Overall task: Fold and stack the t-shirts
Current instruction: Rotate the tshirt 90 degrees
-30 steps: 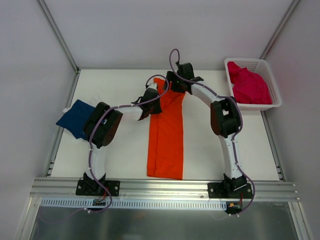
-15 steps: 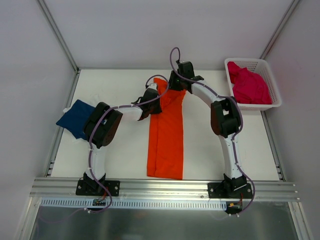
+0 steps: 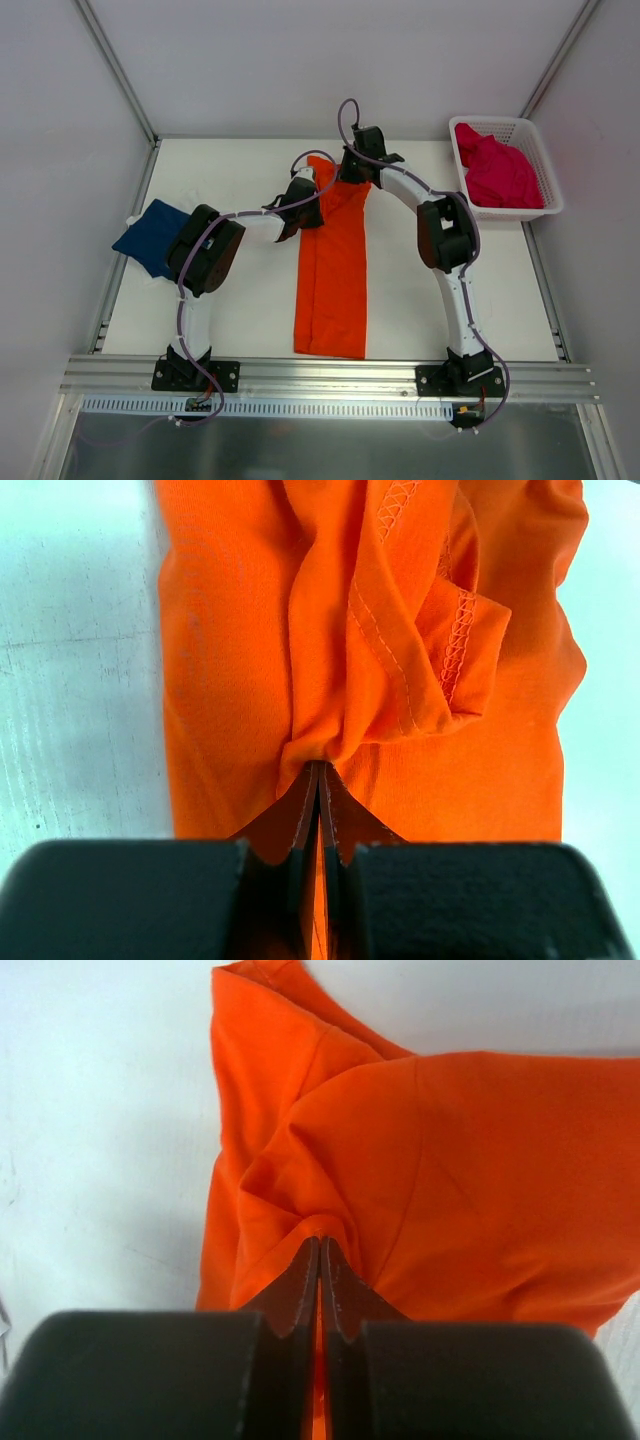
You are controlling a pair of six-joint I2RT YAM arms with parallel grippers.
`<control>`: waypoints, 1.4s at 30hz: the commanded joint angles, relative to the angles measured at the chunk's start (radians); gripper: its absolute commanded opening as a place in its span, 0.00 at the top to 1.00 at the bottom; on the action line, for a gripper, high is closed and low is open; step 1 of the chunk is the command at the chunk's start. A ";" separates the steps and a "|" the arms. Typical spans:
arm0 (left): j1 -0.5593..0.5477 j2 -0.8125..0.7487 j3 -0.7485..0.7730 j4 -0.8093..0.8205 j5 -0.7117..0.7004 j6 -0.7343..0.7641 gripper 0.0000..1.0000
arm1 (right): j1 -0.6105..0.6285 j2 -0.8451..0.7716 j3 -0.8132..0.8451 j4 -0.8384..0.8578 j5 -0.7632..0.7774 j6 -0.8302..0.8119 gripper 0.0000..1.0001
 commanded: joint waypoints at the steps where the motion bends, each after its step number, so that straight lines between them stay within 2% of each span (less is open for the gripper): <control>1: 0.013 -0.030 -0.031 -0.046 0.013 0.007 1.00 | 0.004 0.003 0.040 0.027 0.065 0.001 1.00; 9: 0.019 -0.027 -0.045 -0.041 0.014 0.007 1.00 | -0.002 0.048 0.159 -0.007 0.142 -0.016 1.00; 22: 0.030 -0.014 -0.054 -0.037 0.019 0.007 1.00 | -0.009 0.022 0.218 0.033 0.099 -0.021 1.00; 30: 0.033 -0.023 -0.057 -0.035 0.020 0.006 1.00 | -0.011 -0.018 0.161 0.019 0.105 -0.047 0.99; 35: 0.033 -0.034 -0.063 -0.037 0.022 0.007 1.00 | -0.012 -0.124 0.002 0.032 0.184 -0.077 0.97; 38: 0.033 -0.046 -0.069 -0.037 0.028 -0.001 1.00 | -0.011 -0.184 -0.075 0.038 0.195 -0.096 0.65; 39: 0.033 -0.063 -0.074 -0.035 0.030 -0.008 1.00 | -0.009 -0.199 -0.095 0.045 0.195 -0.100 0.50; 42: 0.032 -0.117 -0.097 -0.037 0.017 -0.008 1.00 | -0.003 -0.262 -0.167 0.064 0.200 -0.123 0.41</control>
